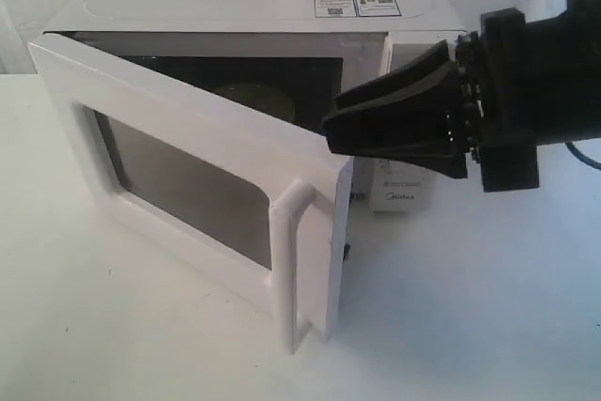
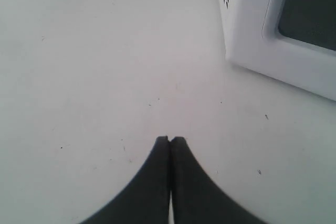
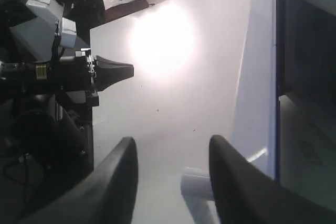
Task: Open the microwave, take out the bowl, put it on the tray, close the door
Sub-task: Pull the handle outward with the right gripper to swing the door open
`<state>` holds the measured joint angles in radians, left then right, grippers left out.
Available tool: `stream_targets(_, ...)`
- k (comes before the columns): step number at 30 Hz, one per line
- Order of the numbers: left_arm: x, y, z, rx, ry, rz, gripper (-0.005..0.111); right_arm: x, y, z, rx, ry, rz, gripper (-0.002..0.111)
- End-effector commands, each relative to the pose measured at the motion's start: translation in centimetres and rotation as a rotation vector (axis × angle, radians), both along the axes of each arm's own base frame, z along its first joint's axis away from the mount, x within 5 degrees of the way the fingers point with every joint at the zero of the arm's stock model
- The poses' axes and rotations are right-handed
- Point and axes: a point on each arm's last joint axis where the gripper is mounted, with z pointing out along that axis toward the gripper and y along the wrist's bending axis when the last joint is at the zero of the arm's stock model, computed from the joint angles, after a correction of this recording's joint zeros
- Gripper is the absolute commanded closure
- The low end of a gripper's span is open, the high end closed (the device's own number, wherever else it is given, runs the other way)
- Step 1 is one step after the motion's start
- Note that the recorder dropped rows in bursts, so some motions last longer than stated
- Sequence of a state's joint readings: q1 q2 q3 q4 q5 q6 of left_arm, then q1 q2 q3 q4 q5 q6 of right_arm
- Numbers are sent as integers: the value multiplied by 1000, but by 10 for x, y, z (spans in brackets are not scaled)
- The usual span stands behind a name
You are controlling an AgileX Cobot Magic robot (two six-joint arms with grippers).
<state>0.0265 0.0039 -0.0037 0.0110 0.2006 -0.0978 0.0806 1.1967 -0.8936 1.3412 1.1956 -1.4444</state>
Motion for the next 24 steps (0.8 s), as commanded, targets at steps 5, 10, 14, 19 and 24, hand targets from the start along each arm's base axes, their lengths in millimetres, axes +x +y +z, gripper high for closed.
stream_targets(5,0,0,-1,-2,1,4,107,19,-22,-14,-119,-58,-429,96)
stream_targets(10,0,0,-1,-2,1,4,107,39,-9,-66,-92,91,-371,108)
stream_targets(14,0,0,-1,-2,1,4,107,44,13,-89,-87,117,-222,108)
stream_targets(19,0,0,-1,-2,1,4,107,43,33,-104,-79,185,-133,108)
stream_targets(24,0,0,-1,-2,1,4,107,31,56,-109,-67,217,-21,108)
